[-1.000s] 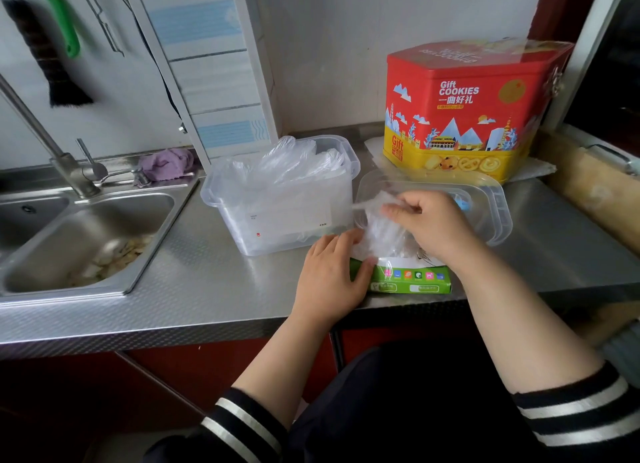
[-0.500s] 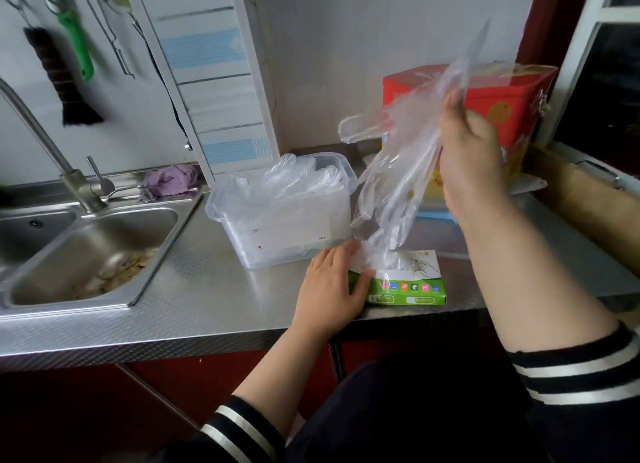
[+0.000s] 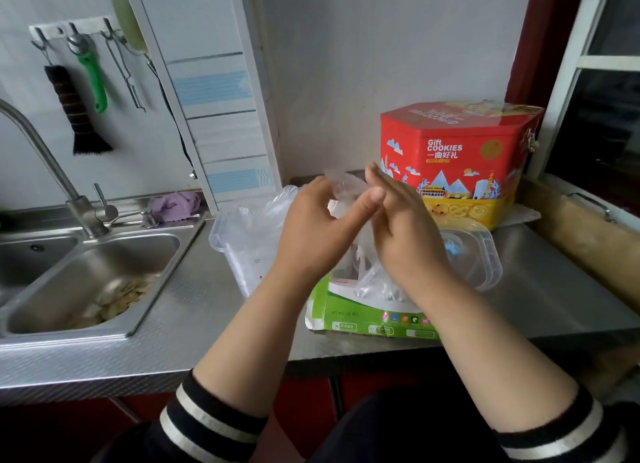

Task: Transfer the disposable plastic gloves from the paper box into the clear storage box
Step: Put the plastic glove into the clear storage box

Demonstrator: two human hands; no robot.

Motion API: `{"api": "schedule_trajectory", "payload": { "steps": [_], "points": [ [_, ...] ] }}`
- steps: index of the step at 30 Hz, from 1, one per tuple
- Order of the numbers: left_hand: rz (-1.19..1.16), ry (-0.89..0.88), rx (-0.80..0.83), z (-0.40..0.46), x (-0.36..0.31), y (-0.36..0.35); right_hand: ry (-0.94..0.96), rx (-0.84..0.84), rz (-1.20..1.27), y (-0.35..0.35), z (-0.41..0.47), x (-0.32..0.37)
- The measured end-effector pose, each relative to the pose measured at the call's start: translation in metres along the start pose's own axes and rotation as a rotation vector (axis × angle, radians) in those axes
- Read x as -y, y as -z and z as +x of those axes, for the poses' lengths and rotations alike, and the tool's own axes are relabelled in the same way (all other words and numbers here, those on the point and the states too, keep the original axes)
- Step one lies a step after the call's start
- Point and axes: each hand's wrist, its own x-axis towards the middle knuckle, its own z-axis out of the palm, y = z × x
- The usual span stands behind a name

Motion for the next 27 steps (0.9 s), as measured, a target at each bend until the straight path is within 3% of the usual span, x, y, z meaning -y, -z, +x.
{"api": "schedule_trajectory", "payload": {
  "steps": [4,8,12,15,20,27],
  "points": [
    [-0.044,0.034,-0.003,0.018,0.002,0.009,-0.002,0.057,0.099,-0.005,-0.008,-0.004],
    [-0.075,-0.066,0.23,0.033,0.01,0.029,-0.174,0.185,0.582,0.016,0.011,-0.008],
    [-0.034,-0.138,0.399,0.049,0.013,0.043,-0.221,0.451,0.657,0.024,0.046,-0.014],
    [0.059,-0.123,0.33,0.061,0.018,0.044,-0.261,0.543,0.614,0.019,0.059,-0.013],
    [0.239,-0.073,0.134,0.069,0.028,0.05,-0.293,0.501,0.5,0.015,0.07,-0.018],
    [0.298,-0.036,0.102,0.079,0.044,0.06,-0.321,0.57,0.567,0.019,0.078,-0.021]
  ]
}}
